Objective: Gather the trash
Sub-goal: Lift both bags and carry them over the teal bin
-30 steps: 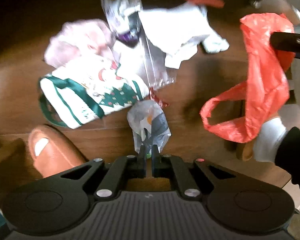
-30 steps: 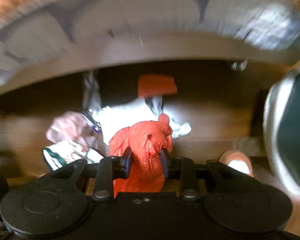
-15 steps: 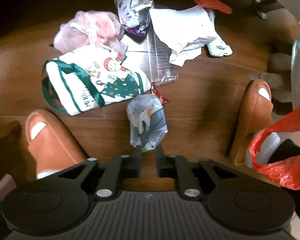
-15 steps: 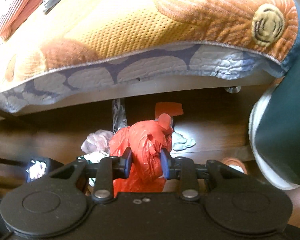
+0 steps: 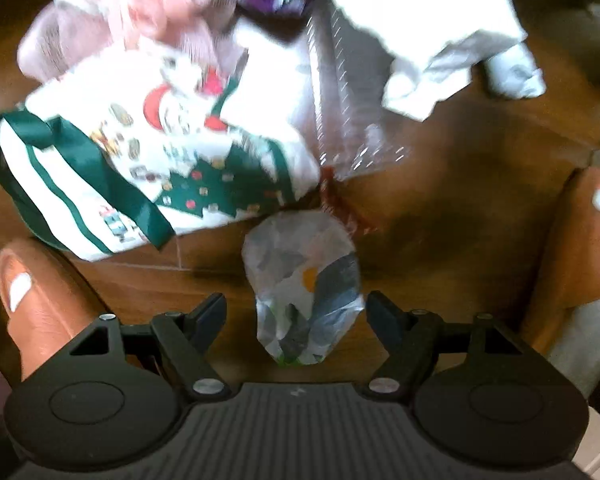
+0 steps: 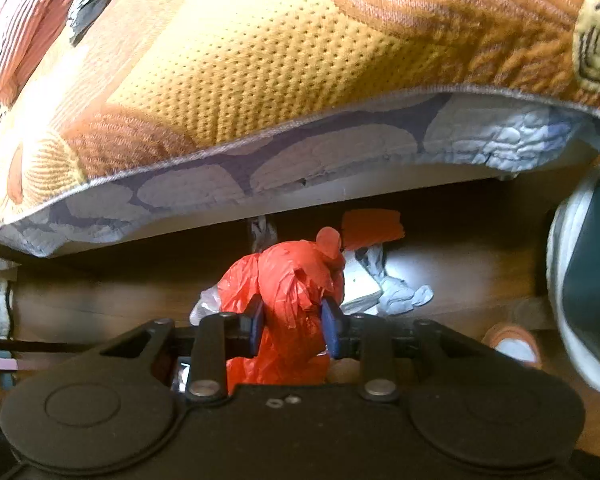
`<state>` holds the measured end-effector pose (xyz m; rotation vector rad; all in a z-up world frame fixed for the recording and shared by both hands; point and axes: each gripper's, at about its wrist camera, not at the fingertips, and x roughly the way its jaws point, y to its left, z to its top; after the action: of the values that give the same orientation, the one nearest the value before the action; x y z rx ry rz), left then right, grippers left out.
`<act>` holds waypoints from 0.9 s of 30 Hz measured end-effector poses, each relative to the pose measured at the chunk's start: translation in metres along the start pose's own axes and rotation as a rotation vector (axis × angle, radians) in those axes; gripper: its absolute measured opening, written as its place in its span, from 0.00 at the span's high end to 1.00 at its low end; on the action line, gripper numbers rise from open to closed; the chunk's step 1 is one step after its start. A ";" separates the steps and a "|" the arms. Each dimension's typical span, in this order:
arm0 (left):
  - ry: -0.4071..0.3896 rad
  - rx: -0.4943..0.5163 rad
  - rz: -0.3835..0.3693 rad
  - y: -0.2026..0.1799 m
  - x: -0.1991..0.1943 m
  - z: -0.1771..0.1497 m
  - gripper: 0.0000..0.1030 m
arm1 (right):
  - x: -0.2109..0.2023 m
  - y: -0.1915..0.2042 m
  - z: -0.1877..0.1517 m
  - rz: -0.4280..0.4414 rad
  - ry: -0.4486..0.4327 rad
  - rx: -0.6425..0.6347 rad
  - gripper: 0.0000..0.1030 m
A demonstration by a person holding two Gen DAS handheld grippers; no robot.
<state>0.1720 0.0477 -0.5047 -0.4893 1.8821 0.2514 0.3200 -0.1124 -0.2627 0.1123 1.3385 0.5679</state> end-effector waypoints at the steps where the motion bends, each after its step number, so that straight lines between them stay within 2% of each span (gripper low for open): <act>1: 0.009 -0.008 0.001 0.001 0.005 0.000 0.27 | 0.001 0.001 0.001 0.004 0.002 0.002 0.71; 4: 0.018 -0.033 -0.007 0.007 0.017 0.004 0.36 | 0.004 0.001 0.002 -0.001 0.015 0.013 0.71; 6: 0.027 -0.039 -0.012 0.009 0.024 0.006 0.51 | 0.008 -0.001 0.001 -0.003 0.027 0.027 0.71; 7: 0.031 -0.043 -0.017 0.010 0.026 0.006 0.54 | 0.009 -0.001 0.001 -0.005 0.031 0.030 0.71; 9: 0.031 -0.064 -0.033 0.012 0.031 0.007 0.69 | 0.010 -0.001 0.001 -0.007 0.033 0.034 0.71; 10: 0.029 -0.078 -0.049 0.015 0.031 0.006 0.71 | 0.010 -0.001 0.001 -0.010 0.030 0.035 0.71; 12: 0.032 -0.072 -0.059 0.016 0.032 0.005 0.88 | 0.009 0.000 0.000 -0.012 0.024 0.035 0.71; 19: 0.020 -0.040 -0.071 0.009 0.005 -0.007 0.88 | 0.005 0.006 0.000 -0.021 -0.003 0.012 0.71; 27: -0.095 -0.019 -0.072 -0.001 -0.071 -0.029 0.88 | -0.009 0.009 -0.005 -0.018 -0.052 -0.014 0.71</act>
<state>0.1693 0.0505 -0.4282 -0.5483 1.7679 0.2410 0.3114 -0.1101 -0.2524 0.1027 1.2840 0.5556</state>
